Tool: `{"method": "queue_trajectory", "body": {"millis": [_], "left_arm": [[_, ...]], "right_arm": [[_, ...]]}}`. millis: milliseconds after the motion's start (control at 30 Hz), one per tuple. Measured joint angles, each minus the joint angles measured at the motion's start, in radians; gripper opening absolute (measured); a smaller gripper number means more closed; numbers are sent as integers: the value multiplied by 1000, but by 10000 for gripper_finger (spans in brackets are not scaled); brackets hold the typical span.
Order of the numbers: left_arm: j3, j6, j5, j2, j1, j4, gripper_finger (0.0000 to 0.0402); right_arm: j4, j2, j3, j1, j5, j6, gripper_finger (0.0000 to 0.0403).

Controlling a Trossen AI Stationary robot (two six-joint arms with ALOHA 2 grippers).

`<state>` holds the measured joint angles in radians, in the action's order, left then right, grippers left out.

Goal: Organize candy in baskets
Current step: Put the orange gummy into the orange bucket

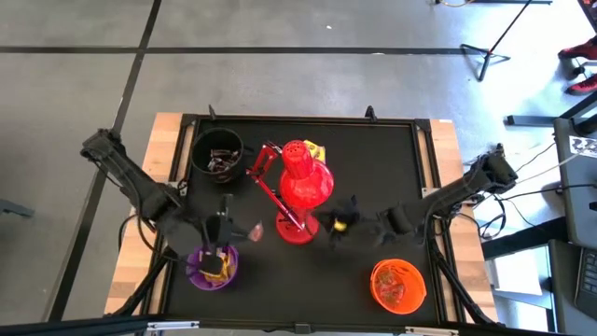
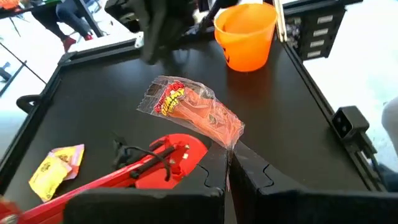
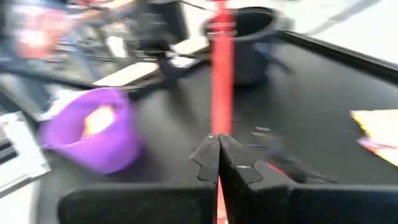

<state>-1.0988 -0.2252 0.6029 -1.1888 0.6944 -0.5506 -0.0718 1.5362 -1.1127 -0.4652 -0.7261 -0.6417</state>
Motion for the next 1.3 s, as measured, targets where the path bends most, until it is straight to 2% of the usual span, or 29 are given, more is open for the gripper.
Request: {"method": "queue_trajectory", "body": {"millis": [67, 233, 333, 400, 567, 667, 933, 1067, 1300], "left_arm": [[0, 6, -1, -25, -5, 9, 0], [0, 104, -11, -46, -7, 49, 0], [10, 124, -21, -40, -28, 68, 0], [56, 134, -38, -21, -45, 126, 0], [263, 155, -165, 42, -112, 409, 0], [344, 150, -183, 59, -153, 532, 0], [369, 158, -206, 62, -207, 581, 0], [369, 168, -223, 62, -223, 572, 0], [369, 160, -252, 62, -249, 560, 0]], "right_arm": [[196, 33, 45, -23, 52, 76, 3], [718, 126, 158, -30, 285, 264, 3], [872, 158, 199, -4, 321, 285, 3], [891, 167, 213, 16, 319, 276, 3], [881, 176, 211, 70, 318, 255, 3], [851, 176, 211, 96, 319, 253, 3], [865, 176, 211, 127, 327, 248, 8], [866, 176, 211, 128, 334, 258, 55], [911, 176, 211, 136, 354, 244, 196]]}}
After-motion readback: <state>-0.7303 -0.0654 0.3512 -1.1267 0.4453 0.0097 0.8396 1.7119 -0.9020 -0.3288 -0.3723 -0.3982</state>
